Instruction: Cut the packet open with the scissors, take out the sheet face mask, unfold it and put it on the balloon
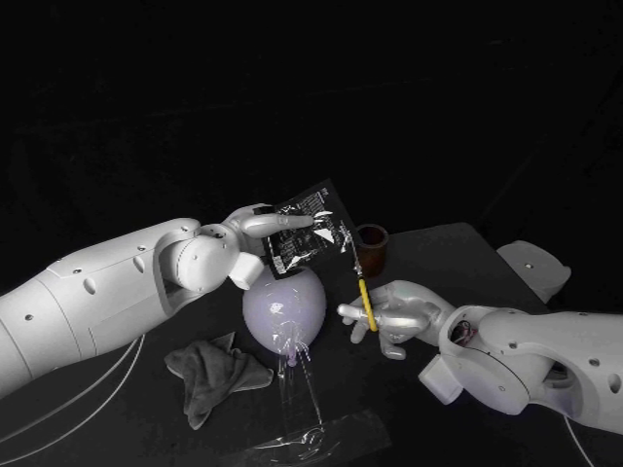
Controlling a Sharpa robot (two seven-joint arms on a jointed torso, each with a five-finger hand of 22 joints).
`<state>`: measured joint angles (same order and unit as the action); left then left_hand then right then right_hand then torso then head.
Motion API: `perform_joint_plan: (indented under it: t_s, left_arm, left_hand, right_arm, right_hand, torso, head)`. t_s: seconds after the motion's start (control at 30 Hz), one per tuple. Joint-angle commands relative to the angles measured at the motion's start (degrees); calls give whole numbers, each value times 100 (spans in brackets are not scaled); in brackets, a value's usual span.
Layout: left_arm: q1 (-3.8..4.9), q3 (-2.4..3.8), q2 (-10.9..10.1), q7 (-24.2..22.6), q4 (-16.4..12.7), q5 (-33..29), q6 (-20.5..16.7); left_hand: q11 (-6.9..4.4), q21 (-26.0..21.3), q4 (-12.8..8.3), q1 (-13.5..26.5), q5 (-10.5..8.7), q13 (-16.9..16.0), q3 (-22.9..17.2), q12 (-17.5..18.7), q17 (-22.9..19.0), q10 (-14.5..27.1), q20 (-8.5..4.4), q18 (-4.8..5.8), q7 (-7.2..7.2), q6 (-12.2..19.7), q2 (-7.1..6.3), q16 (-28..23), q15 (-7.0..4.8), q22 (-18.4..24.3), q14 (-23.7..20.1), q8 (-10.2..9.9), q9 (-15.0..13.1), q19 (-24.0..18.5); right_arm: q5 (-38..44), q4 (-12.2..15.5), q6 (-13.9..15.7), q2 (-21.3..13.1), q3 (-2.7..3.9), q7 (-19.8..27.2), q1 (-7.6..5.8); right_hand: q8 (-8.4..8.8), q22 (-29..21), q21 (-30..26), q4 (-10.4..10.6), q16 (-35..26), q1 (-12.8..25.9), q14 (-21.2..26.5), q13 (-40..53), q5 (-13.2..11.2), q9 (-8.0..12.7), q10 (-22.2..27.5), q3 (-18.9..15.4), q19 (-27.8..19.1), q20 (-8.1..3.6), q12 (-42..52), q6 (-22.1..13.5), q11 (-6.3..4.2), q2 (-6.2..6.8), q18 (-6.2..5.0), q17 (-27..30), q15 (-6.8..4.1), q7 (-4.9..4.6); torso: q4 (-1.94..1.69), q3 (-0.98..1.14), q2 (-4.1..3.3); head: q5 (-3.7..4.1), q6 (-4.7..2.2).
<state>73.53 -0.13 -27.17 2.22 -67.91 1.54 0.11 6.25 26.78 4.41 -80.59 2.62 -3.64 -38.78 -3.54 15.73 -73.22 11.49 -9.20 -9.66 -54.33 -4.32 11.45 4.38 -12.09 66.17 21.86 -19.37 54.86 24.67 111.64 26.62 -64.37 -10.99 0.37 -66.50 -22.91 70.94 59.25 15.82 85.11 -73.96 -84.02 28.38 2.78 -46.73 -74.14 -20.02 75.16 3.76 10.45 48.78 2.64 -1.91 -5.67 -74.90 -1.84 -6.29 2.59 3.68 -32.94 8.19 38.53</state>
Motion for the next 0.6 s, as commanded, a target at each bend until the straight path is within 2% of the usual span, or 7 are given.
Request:
perform_joint_plan:
  t_s: [0.03,0.1,0.13,0.23,0.47,0.57,0.6]
  left_arm:
    - [7,2,-10,-11,-7,66,118]
    - [7,2,-14,-9,-7,82,130]
    - [7,2,-15,-8,-8,86,135]
    - [7,2,-19,-5,-9,96,152]
    - [7,2,-28,-15,2,137,213]
    - [7,2,-32,-43,16,195,239]
    - [7,2,-32,-54,19,216,253]
  left_hand:
    - [5,21,-32,24,18,-9,7,-22,7,-24,-33,-118,-16,-6,56,10,-1,-9,38,16,-671,5]
    - [5,21,-32,24,18,-9,7,-22,7,-24,-33,-118,-16,-6,56,10,-1,-9,38,16,-671,5]
    - [5,21,-32,24,18,-9,7,-22,7,-24,-33,-118,-16,-6,56,10,-1,-9,38,16,-671,5]
    - [3,28,-35,29,18,-10,10,-22,8,-26,-35,-118,-14,-6,55,10,-3,-13,41,18,-675,4]
    - [3,33,-34,36,18,-10,10,-23,9,-28,-35,-117,-13,-6,62,9,-3,-15,44,19,-679,3]
    - [1,63,-4,78,18,-12,25,-25,26,-40,-40,-121,-14,8,112,35,-16,-29,102,20,-698,21]
    - [-9,154,24,105,19,-14,63,-18,86,-30,-81,-144,-6,52,195,150,-71,-70,317,18,-727,140]
  right_arm:
    - [-83,16,181,-9,12,336,-10]
    - [-95,23,185,-12,12,380,-11]
    - [-97,25,185,-14,12,389,-11]
    - [-105,26,153,-16,12,407,-14]
    - [-82,29,-30,-20,12,363,-20]
    - [-59,30,-117,-27,12,330,-23]
    - [-55,31,-138,-30,12,321,-25]
  right_hand:
    - [108,-3,-1,1,19,10,-360,-100,-2,33,320,-77,-23,80,-193,-223,100,-31,-62,-250,106,-149]
    - [302,-22,-40,-1,20,6,-355,-260,1,117,744,-143,-51,165,-450,-476,239,-27,-50,-246,222,-309]
    - [302,-22,-40,-1,20,6,-355,-260,1,117,744,-143,-51,165,-450,-476,239,-27,-50,-246,222,-309]
    - [519,-87,-154,5,16,-4,-334,-467,3,234,1048,-219,-128,282,-643,-690,388,-25,-69,-211,362,-458]
    - [633,-171,-294,26,-2,3,-299,-661,1,314,1209,-275,-224,379,-679,-738,463,-10,-115,-139,430,-523]
    - [652,-181,-311,28,-1,1,-294,-698,1,328,1236,-278,-238,395,-678,-745,472,-8,-123,-136,439,-532]
    - [659,-189,-323,29,0,-1,-293,-716,1,334,1250,-279,-246,402,-678,-745,476,-8,-128,-137,444,-536]
  torso:
    - [1,2,-1]
    - [2,2,0]
    - [1,2,1]
    - [2,3,1]
    - [5,3,1]
    - [4,3,2]
    - [3,3,2]
  head:
    - [-3,-9]
    - [-7,-12]
    - [-7,-13]
    - [-5,-20]
    - [-12,-35]
    - [-13,-43]
    - [-13,-43]
